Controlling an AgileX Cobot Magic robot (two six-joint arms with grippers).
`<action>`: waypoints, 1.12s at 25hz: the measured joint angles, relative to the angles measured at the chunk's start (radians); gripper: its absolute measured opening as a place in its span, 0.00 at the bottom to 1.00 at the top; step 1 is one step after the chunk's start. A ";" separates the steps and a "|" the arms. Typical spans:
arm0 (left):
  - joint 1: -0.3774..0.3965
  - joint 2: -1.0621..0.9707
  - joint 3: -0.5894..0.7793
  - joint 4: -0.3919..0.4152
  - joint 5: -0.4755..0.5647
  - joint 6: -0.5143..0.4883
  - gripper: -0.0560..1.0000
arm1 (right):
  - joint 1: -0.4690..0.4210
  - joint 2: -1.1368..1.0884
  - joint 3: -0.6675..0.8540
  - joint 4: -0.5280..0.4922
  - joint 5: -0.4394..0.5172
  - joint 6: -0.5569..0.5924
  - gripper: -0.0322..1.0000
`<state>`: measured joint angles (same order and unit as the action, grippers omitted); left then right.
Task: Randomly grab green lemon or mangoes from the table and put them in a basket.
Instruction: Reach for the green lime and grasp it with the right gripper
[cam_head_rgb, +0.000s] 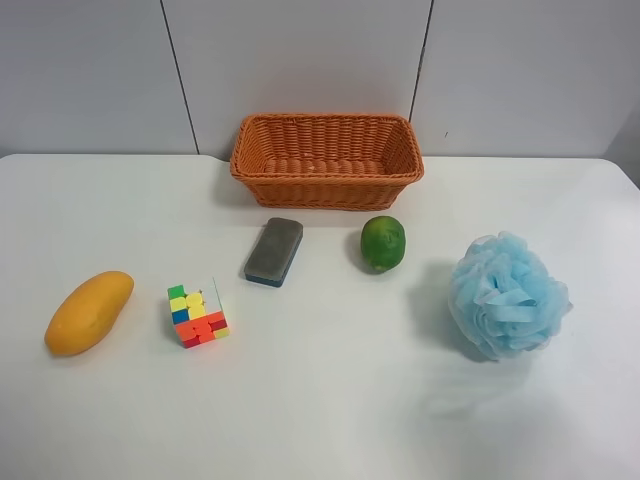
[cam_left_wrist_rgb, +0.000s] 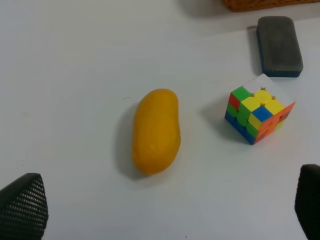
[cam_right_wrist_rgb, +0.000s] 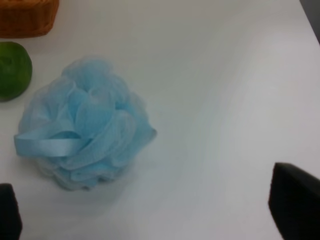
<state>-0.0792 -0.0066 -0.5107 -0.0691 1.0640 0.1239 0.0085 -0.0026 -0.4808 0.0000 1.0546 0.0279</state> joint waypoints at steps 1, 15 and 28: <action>0.000 0.000 0.000 0.000 0.000 0.000 0.99 | 0.000 0.000 0.000 0.000 0.000 0.000 0.99; 0.000 0.000 0.000 0.000 0.000 0.000 0.99 | 0.000 0.000 0.000 0.000 0.000 0.000 0.99; 0.000 0.000 0.000 0.000 0.000 0.001 0.99 | 0.000 0.000 0.000 0.000 0.000 0.004 0.99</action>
<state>-0.0792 -0.0066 -0.5107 -0.0691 1.0640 0.1252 0.0085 -0.0026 -0.4808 0.0000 1.0546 0.0320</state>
